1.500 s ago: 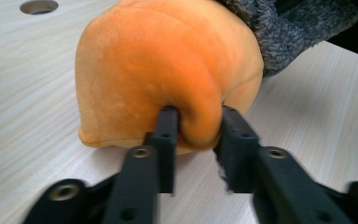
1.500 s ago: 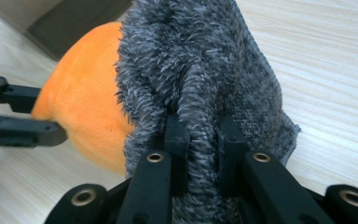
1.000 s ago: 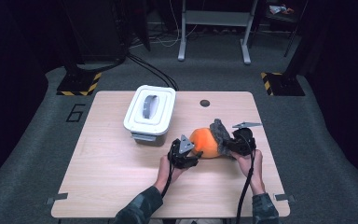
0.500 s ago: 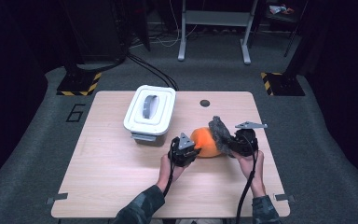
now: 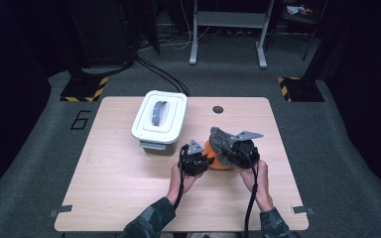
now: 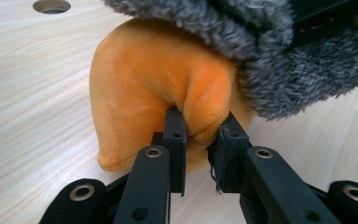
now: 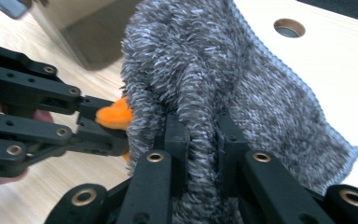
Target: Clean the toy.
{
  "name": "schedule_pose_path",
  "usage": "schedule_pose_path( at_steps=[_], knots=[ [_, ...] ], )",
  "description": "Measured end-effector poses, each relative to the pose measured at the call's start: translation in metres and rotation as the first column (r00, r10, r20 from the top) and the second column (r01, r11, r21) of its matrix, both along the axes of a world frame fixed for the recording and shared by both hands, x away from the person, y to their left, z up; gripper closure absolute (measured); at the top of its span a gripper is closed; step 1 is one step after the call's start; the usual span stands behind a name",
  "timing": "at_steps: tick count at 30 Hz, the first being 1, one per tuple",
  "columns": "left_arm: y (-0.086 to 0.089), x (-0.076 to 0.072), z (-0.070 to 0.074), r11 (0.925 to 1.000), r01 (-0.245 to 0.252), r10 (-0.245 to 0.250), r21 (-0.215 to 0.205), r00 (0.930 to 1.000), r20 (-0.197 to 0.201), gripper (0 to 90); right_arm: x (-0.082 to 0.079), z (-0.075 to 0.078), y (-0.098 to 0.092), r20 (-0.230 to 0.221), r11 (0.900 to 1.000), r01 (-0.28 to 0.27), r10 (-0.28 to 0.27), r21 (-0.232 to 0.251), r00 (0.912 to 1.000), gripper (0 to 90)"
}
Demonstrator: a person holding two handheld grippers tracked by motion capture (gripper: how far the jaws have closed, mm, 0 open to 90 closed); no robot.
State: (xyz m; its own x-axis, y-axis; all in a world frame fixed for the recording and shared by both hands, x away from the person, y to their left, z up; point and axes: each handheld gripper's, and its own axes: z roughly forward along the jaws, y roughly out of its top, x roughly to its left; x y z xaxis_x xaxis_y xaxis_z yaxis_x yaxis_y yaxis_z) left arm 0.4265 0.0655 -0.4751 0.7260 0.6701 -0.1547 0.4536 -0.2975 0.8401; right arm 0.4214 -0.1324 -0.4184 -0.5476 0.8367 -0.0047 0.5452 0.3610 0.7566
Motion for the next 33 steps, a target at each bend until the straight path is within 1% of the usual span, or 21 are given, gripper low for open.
schedule_pose_path(
  at_steps=[2,3,5,6,9,10,11,13,14,18,20,21,22,23,25,26,27,29,30,32,33],
  knots=[
    [0.0,0.001,-0.001,1.0,-0.005,0.005,-0.005,1.0,-0.001,77.7,0.0,-0.001,-0.002,0.005,1.0,0.01,-0.01,-0.011,0.9999,78.6],
    [0.001,0.001,-0.001,1.0,-0.007,0.007,0.003,1.0,0.003,77.7,0.001,-0.001,-0.004,0.009,1.0,0.024,-0.024,-0.017,0.9997,78.6],
    [0.002,0.002,-0.002,0.9999,-0.014,0.014,-0.003,0.9999,-0.001,77.7,0.002,-0.003,-0.009,0.002,0.999,0.048,-0.048,-0.01,0.9988,78.5],
    [0.002,0.003,-0.003,0.9998,-0.018,0.018,-0.004,0.9998,-0.002,77.7,0.003,-0.003,-0.012,0.005,0.999,0.048,-0.048,-0.023,0.9989,78.5],
    [0.004,0.004,-0.004,0.9997,-0.022,0.022,-0.009,0.9997,-0.007,77.7,0.006,-0.009,-0.021,-0.013,0.996,0.093,-0.093,-0.009,0.9956,78.5],
    [0.004,0.004,-0.005,0.9997,-0.021,0.021,-0.01,0.9997,-0.007,77.6,0.008,-0.011,-0.026,-0.013,0.996,0.09,-0.09,-0.001,0.9959,78.5],
    [0.004,0.004,-0.005,0.9998,-0.02,0.02,-0.009,0.9998,-0.007,77.7,0.008,-0.013,-0.028,-0.023,0.995,0.1,-0.1,0.009,0.9947,78.5],
    [0.004,0.003,-0.006,0.9996,-0.025,0.024,-0.011,0.9997,-0.006,77.7,0.01,-0.017,-0.034,-0.029,0.993,0.114,-0.113,0.016,0.9932,78.4],
    [0.004,0.004,-0.006,0.9997,-0.025,0.025,-0.007,0.9997,-0.004,77.6,0.011,-0.018,-0.037,-0.04,0.993,0.116,-0.115,0.013,0.9925,78.4],
    [0.004,0.004,-0.006,0.9995,-0.029,0.029,-0.012,0.9995,-0.012,77.7,0.016,-0.026,-0.047,-0.065,0.988,0.156,-0.154,0.02,0.9859,78.4],
    [0.005,0.004,-0.007,0.9994,-0.031,0.031,-0.016,0.9994,-0.014,77.6,0.019,-0.031,-0.053,-0.084,0.986,0.162,-0.16,0.025,0.9836,78.3],
    [0.005,0.004,-0.007,0.9994,-0.031,0.031,-0.017,0.9994,-0.016,77.6,0.02,-0.033,-0.055,-0.099,0.984,0.176,-0.171,0.036,0.9803,78.3],
    [0.005,0.004,-0.008,0.9993,-0.032,0.032,-0.019,0.9993,-0.018,77.6,0.022,-0.036,-0.056,-0.103,0.981,0.191,-0.187,0.027,0.9769,78.2],
    [0.006,0.004,-0.008,0.9995,-0.03,0.029,-0.012,0.9994,-0.015,77.6,0.024,-0.039,-0.058,-0.12,0.98,0.199,-0.194,0.026,0.9735,78.2],
    [0.006,0.004,-0.009,0.9994,-0.032,0.032,-0.015,0.9993,-0.02,77.6,0.028,-0.046,-0.061,-0.136,0.978,0.21,-0.205,0.022,0.9693,78.2],
    [0.006,0.004,-0.009,0.9994,-0.031,0.03,-0.016,0.9993,-0.021,77.6,0.03,-0.05,-0.062,-0.145,0.976,0.218,-0.215,0.009,0.9658,78.2],
    [0.007,0.004,-0.01,0.9993,-0.034,0.034,-0.018,0.9993,-0.019,77.6,0.031,-0.055,-0.063,-0.159,0.975,0.222,-0.218,0.01,0.9629,78.2],
    [0.007,0.004,-0.01,0.9992,-0.036,0.035,-0.019,0.9991,-0.022,77.6,0.036,-0.065,-0.064,-0.194,0.972,0.234,-0.231,-0.007,0.9534,78.1],
    [0.008,0.004,-0.01,0.9993,-0.033,0.032,-0.02,0.9992,-0.025,77.6,0.038,-0.07,-0.065,-0.209,0.971,0.239,-0.234,-0.003,0.9496,78.1],
    [0.008,0.004,-0.01,0.9991,-0.035,0.034,-0.026,0.9992,-0.021,77.5,0.04,-0.077,-0.066,-0.235,0.973,0.232,-0.225,0.005,0.9457,78.1],
    [0.008,0.003,-0.01,0.9991,-0.036,0.035,-0.022,0.9992,-0.02,77.5,0.04,-0.077,-0.066,-0.235,0.973,0.23,-0.221,0.009,0.9465,78.1]
  ],
)
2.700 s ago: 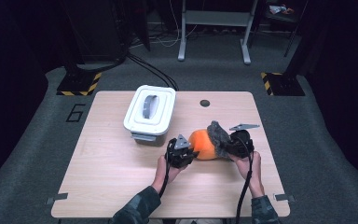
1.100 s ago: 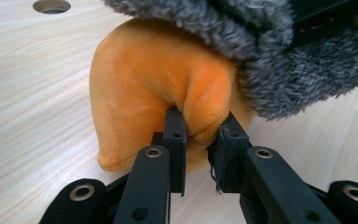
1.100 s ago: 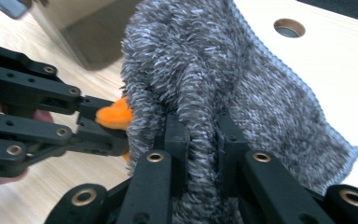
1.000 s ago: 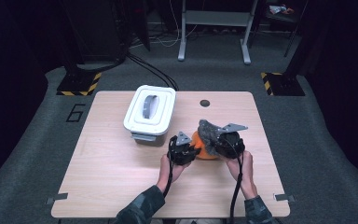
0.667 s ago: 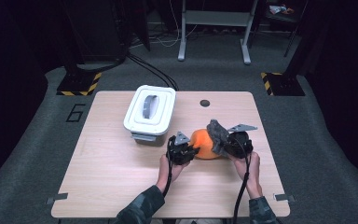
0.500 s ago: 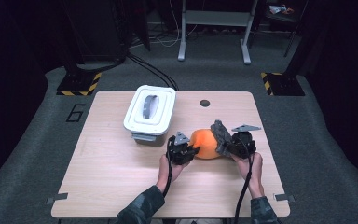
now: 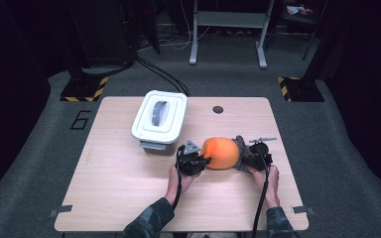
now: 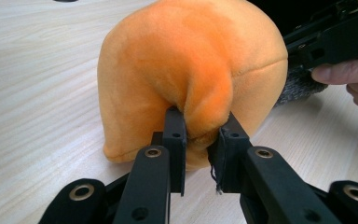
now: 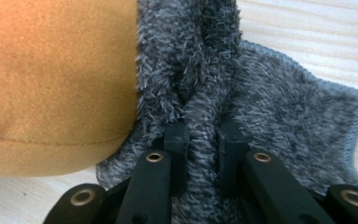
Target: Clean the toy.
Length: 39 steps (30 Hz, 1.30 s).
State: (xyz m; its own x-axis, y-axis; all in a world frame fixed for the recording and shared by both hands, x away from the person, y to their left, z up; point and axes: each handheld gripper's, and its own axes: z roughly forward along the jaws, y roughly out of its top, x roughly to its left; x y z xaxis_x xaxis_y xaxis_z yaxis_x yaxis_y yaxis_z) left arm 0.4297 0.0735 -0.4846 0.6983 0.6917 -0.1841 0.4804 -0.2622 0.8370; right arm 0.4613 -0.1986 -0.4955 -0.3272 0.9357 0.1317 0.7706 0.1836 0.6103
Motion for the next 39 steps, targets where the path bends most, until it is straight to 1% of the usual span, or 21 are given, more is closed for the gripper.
schedule_pose_path(
  at_steps=[1,3,6,7,8,9,10,11,13,16,17,21,23,26,29,30,31,32,36,37,39],
  knots=[
    [0.0,0.0,0.0,1.0,-0.002,0.002,-0.001,1.0,0.001,77.4,-0.002,0.002,0.0,0.001,1.0,0.006,-0.006,-0.002,1.0,78.2],
    [0.001,0.0,0.001,1.0,-0.003,0.003,0.005,1.0,0.005,77.5,-0.006,0.01,-0.004,0.028,1.0,0.007,-0.007,-0.011,0.9996,78.3],
    [0.0,0.0,0.001,1.0,-0.006,0.006,-0.002,1.0,0.005,77.5,-0.016,0.028,-0.011,0.086,1.0,0.0,0.0,0.006,0.9963,78.3],
    [0.0,0.0,0.001,1.0,-0.008,0.008,0.0,0.9999,0.007,77.5,-0.02,0.035,-0.012,0.099,1.0,-0.007,0.004,0.024,0.995,78.3],
    [0.0,0.0,0.002,1.0,-0.008,0.008,0.0,0.9999,0.006,77.5,-0.024,0.044,-0.013,0.119,0.999,-0.031,0.028,0.026,0.9925,78.3],
    [-0.001,0.0,0.002,1.0,-0.009,0.009,0.003,0.9999,0.008,77.4,-0.027,0.049,-0.011,0.132,0.999,-0.037,0.032,0.034,0.9907,78.3],
    [-0.002,0.0,0.002,0.9999,-0.01,0.01,0.007,0.9999,0.009,77.5,-0.031,0.057,-0.009,0.158,0.997,-0.066,0.06,0.035,0.9855,78.3],
    [-0.002,0.0,0.003,0.9999,-0.01,0.01,0.004,0.9999,0.006,77.4,-0.034,0.064,-0.005,0.161,0.996,-0.08,0.073,0.04,0.9842,78.2],
    [-0.003,0.0,0.003,0.9999,-0.012,0.012,0.009,0.9999,0.012,77.4,-0.038,0.074,0.004,0.195,0.993,-0.115,0.105,0.04,0.9752,78.2],
    [-0.005,-0.001,0.005,0.9998,-0.004,0.004,0.022,0.9999,0.014,77.3,-0.043,0.088,0.022,0.221,0.985,-0.165,0.152,0.042,0.9634,78.1],
    [-0.006,-0.001,0.005,0.9997,-0.008,0.007,0.022,0.9998,0.018,77.3,-0.044,0.091,0.029,0.223,0.983,-0.18,0.169,0.032,0.9602,78.0],
    [-0.007,-0.001,0.006,0.9996,-0.004,0.003,0.027,0.9997,0.024,77.3,-0.042,0.094,0.052,0.225,0.973,-0.23,0.223,0.007,0.9486,77.8],
    [-0.007,-0.001,0.006,0.9996,-0.005,0.004,0.027,0.9997,0.023,77.3,-0.04,0.091,0.061,0.221,0.967,-0.254,0.251,-0.018,0.9424,77.8],
    [-0.007,-0.002,0.007,0.9989,0.004,-0.005,0.047,0.9996,0.028,77.3,-0.038,0.086,0.069,0.21,0.964,-0.26,0.267,-0.061,0.9407,77.9],
    [-0.007,-0.002,0.006,0.9989,0.005,-0.007,0.047,0.9995,0.03,77.3,-0.037,0.084,0.071,0.214,0.967,-0.238,0.252,-0.091,0.9438,78.0],
    [-0.007,-0.002,0.006,0.9991,0.007,-0.008,0.042,0.9996,0.027,77.4,-0.038,0.084,0.071,0.208,0.972,-0.222,0.234,-0.08,0.9497,78.1],
    [-0.007,-0.002,0.006,0.9991,0.009,-0.01,0.041,0.9996,0.026,77.4,-0.037,0.083,0.069,0.212,0.97,-0.226,0.24,-0.089,0.9474,78.1],
    [-0.007,-0.001,0.006,0.9992,0.011,-0.012,0.039,0.9996,0.024,77.4,-0.037,0.083,0.067,0.21,0.972,-0.214,0.229,-0.094,0.9505,78.1],
    [-0.007,-0.001,0.005,0.9994,0.012,-0.013,0.034,0.9997,0.02,77.4,-0.035,0.079,0.054,0.203,0.98,-0.186,0.197,-0.069,0.9593,78.1],
    [-0.006,0.0,0.005,0.9994,0.012,-0.012,0.033,0.9997,0.02,77.4,-0.035,0.078,0.052,0.197,0.983,-0.172,0.181,-0.064,0.9636,78.0],
    [-0.006,0.0,0.004,0.9995,0.011,-0.012,0.028,0.9998,0.019,77.4,-0.033,0.074,0.045,0.195,0.985,-0.162,0.172,-0.066,0.9655,78.1]
  ],
)
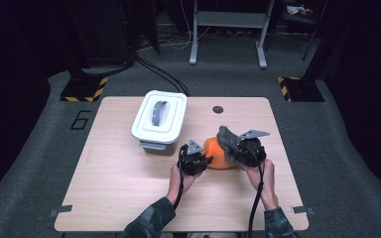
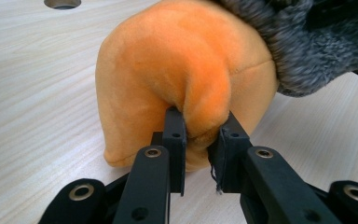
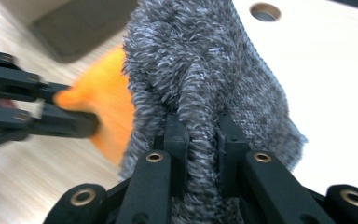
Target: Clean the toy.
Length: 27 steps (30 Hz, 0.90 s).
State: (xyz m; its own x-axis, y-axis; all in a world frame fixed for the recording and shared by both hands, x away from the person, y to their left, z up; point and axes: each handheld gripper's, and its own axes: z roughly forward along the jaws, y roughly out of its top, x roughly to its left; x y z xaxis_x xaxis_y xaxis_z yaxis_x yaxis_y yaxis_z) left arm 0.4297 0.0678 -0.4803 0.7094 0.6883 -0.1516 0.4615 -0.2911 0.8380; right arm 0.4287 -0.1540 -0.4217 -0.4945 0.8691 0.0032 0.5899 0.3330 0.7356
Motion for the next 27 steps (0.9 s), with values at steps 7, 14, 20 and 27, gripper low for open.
schedule_pose_path(
  at_steps=[7,14,20,27],
  knots=[
    [0.0,0.0,-0.001,1.0,-0.002,0.002,-0.003,1.0,0.002,77.3,0.01,-0.019,-0.026,-0.054,0.996,0.081,-0.079,0.026,0.9954,78.0],
    [0.0,0.0,-0.001,1.0,-0.005,0.005,-0.002,1.0,0.007,77.4,0.023,-0.041,-0.041,-0.108,0.989,0.145,-0.143,0.015,0.9839,77.9],
    [0.001,0.0,-0.002,0.9999,-0.011,0.011,-0.001,0.9999,0.01,77.4,0.032,-0.063,-0.046,-0.172,0.983,0.181,-0.176,0.014,0.9693,77.9],
    [0.003,0.001,-0.002,0.9998,-0.018,0.018,-0.008,0.9998,0.007,77.3,0.033,-0.068,-0.048,-0.18,0.982,0.185,-0.178,0.023,0.9674,78.1]
  ],
)
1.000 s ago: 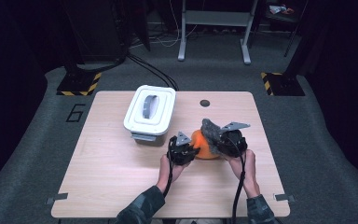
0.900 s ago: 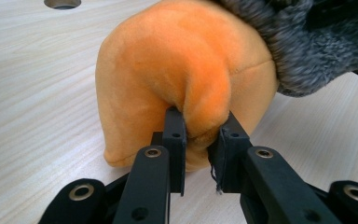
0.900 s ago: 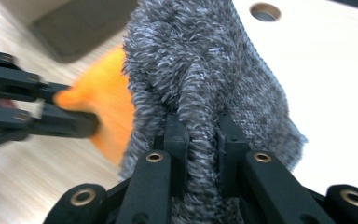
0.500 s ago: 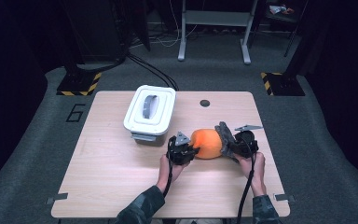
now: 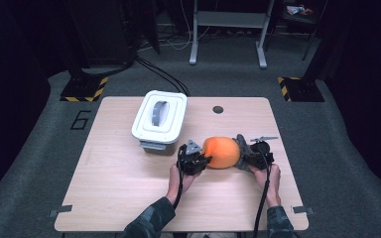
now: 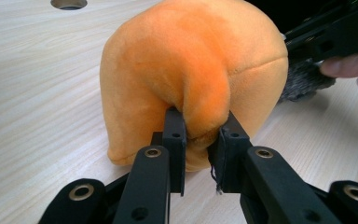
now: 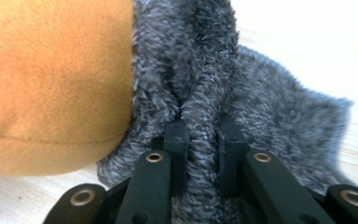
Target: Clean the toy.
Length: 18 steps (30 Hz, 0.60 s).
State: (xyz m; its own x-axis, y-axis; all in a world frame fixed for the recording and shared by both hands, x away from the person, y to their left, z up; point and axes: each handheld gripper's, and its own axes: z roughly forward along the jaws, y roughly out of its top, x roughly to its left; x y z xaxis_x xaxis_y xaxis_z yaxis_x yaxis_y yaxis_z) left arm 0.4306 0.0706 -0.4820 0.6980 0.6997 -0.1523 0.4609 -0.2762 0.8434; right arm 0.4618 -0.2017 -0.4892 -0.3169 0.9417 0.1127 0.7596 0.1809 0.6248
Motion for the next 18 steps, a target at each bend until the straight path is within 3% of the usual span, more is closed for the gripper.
schedule_pose_path(
  at_steps=[4,8,13,15,18],
  knots=[
    [0.002,0.001,-0.002,1.0,-0.004,0.004,-0.002,1.0,-0.003,77.3,-0.009,0.02,-0.007,0.057,0.999,0.004,-0.006,0.037,0.9984,78.1],
    [0.002,0.001,-0.003,1.0,-0.003,0.003,-0.003,1.0,-0.003,77.3,-0.022,0.044,-0.007,0.124,0.998,-0.033,0.025,0.058,0.992,78.1],
    [0.001,0.001,-0.003,1.0,0.0,0.0,0.0,1.0,-0.003,77.2,-0.038,0.074,0.009,0.204,0.989,-0.123,0.103,0.086,0.9735,78.1],
    [0.002,0.001,-0.003,1.0,0.001,-0.001,0.0,1.0,-0.003,77.2,-0.04,0.078,0.018,0.209,0.986,-0.151,0.134,0.069,0.9688,78.1],
    [0.001,0.001,-0.003,1.0,0.003,-0.003,-0.001,1.0,-0.002,77.0,-0.035,0.072,0.033,0.171,0.984,-0.172,0.165,0.033,0.9714,78.2]
  ],
)
